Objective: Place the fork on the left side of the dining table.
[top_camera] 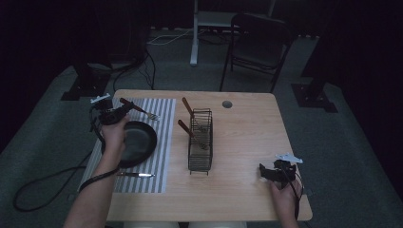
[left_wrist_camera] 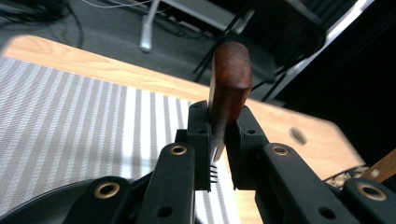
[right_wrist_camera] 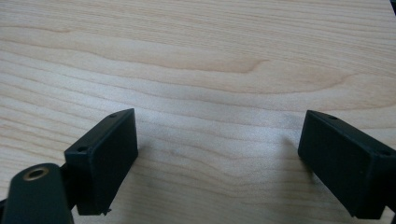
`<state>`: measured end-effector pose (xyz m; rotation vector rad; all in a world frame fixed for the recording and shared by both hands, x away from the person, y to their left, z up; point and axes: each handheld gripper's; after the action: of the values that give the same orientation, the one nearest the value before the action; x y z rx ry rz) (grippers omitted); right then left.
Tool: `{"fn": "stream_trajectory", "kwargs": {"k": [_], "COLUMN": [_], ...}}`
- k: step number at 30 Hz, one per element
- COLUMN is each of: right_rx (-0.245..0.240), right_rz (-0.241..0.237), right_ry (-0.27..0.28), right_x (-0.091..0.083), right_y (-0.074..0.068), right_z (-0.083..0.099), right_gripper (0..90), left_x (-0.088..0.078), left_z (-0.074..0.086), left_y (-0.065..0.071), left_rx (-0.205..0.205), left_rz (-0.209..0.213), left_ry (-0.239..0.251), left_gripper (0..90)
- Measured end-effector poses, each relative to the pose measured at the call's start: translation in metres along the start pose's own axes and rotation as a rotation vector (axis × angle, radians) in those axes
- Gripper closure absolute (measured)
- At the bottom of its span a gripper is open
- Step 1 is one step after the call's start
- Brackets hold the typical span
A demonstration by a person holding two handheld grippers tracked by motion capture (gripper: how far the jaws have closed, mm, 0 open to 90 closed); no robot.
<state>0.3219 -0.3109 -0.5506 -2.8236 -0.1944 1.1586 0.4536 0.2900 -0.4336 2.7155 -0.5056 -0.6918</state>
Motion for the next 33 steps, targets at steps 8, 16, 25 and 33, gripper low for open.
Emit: {"fn": "stream_trajectory", "kwargs": {"k": [8,16,25,33], "right_rx": [0.0,0.0,0.0,0.0], "right_rz": [0.0,0.0,0.0,0.0], "right_ry": [0.0,0.0,0.0,0.0], "right_x": [0.0,0.0,0.0,0.0], "right_y": [0.0,0.0,0.0,0.0], "right_z": [0.0,0.0,0.0,0.0], "right_gripper": [11.6,11.6,11.6,11.6], "left_x": [0.02,0.028,0.03,0.036], "left_z": [0.01,0.019,0.034,0.043], "left_y": [-0.016,-0.023,-0.044,-0.062], "left_rx": [-0.056,-0.089,-0.223,-0.349], "left_rz": [-0.023,-0.032,0.0,0.054], "left_ry": [0.006,0.001,0.031,0.016], "left_gripper": [80.8,80.8,80.7,80.4]}}
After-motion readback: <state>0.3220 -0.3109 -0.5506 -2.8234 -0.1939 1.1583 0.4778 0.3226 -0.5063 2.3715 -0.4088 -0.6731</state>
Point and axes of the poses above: each handheld gripper's, and its own axes: x roughly forward along the jaws, z roughly out of its underside, y roughly to its right, and after that the axes turned 9 degrees about x, right-handed
